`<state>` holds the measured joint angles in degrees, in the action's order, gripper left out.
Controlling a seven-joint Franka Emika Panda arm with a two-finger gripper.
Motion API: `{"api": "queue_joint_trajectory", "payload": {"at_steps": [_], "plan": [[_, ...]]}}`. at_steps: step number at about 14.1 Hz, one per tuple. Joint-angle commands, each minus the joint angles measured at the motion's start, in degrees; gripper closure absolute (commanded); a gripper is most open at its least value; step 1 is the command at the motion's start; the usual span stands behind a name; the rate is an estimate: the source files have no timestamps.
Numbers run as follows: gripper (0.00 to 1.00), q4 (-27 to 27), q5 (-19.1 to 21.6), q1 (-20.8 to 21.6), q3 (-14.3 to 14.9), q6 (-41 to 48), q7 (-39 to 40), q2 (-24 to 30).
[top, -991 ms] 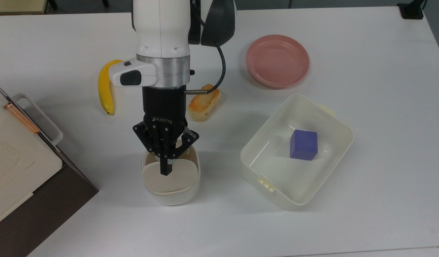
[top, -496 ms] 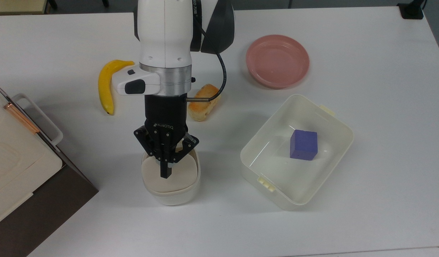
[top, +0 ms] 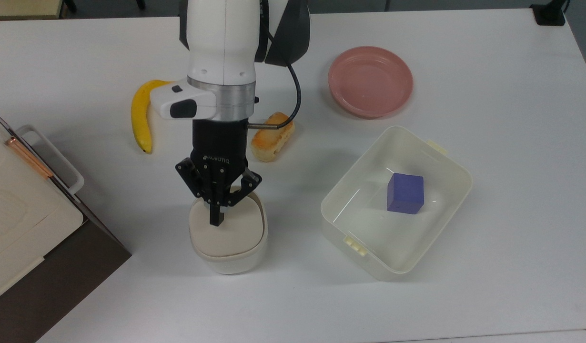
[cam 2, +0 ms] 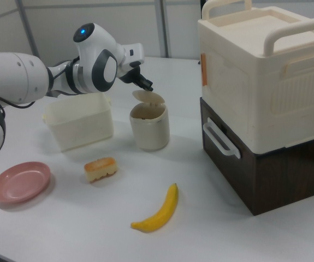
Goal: Close the trash can
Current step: 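Push the raised lid over and down with the gripper fingers, then press the lid flat onto the trash can rim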
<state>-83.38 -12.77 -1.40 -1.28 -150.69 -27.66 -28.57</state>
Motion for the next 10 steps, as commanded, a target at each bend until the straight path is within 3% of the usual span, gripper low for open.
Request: {"api": "queue_joint_trajectory", "payload": {"at_steps": [1, 10], "plan": [[1.00, -7.8, -3.7, 0.3, 0.6, 0.8, 0.1, 6.1], [1.00, -8.4, -7.4, -0.1, 0.5, 7.4, 5.6, 5.6]]}}
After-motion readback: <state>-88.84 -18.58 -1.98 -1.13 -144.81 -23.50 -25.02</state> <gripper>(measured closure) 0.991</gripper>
